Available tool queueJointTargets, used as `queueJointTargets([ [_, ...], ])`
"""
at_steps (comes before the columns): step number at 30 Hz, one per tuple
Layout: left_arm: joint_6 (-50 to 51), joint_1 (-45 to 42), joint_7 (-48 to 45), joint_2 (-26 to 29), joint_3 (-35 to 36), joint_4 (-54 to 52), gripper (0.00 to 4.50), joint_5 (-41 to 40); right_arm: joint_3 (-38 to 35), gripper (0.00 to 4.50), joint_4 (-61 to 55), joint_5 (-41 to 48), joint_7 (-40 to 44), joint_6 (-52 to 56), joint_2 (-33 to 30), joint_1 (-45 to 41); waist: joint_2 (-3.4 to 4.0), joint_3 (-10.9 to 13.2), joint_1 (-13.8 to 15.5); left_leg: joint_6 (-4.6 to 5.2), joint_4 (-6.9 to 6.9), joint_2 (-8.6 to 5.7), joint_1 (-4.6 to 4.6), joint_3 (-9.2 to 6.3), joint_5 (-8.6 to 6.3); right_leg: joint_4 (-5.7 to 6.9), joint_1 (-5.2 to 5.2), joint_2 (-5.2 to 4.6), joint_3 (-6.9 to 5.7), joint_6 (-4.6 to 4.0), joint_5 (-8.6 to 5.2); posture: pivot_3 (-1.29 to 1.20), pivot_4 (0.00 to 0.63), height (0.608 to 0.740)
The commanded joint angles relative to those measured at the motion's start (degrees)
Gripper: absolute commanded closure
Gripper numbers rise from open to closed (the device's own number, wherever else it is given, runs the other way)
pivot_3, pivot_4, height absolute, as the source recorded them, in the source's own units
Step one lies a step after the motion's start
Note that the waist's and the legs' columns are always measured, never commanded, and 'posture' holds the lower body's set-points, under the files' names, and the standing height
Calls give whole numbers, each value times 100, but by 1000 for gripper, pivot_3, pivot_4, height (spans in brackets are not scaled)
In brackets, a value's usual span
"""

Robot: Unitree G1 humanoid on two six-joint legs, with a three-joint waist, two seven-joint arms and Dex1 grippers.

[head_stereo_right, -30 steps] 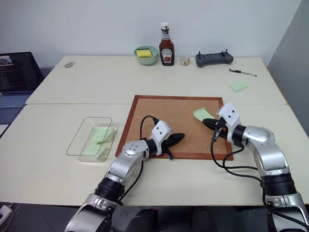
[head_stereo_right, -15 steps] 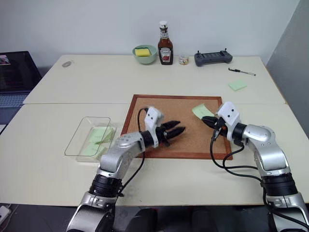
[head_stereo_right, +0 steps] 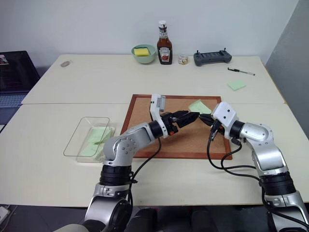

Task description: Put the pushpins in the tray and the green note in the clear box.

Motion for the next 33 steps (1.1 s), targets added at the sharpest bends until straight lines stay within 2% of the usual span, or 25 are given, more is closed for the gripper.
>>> queueJointTargets([
  [1,-26,-336,206,-231,300,403,178,-312,-69,4500,-398,-14,-34,-66,-55,-82,-7,4,-2,0,0,0,0,0,0,0,0,0,0,0,0,0,150,740],
  [11,8,-711,477,-476,742,1032,178,-928,-75,4500,-617,-52,-25,13,-71,-69,-17,10,2,-20,-1,-1,-3,1,11,-3,-2,-1,1,0,0,0,150,740],
  [22,-80,-1122,507,-694,851,1698,178,-1492,-18,4500,-725,-93,15,42,-88,-108,-19,11,1,-21,-1,-1,-3,2,11,-3,-2,-1,1,0,0,0,150,740],
  [33,-329,-1215,461,-731,655,1955,2105,-1517,29,4500,-803,-111,16,71,-82,-82,-19,11,0,-21,-1,-1,-3,2,12,-3,-3,-1,1,0,0,0,150,740],
])
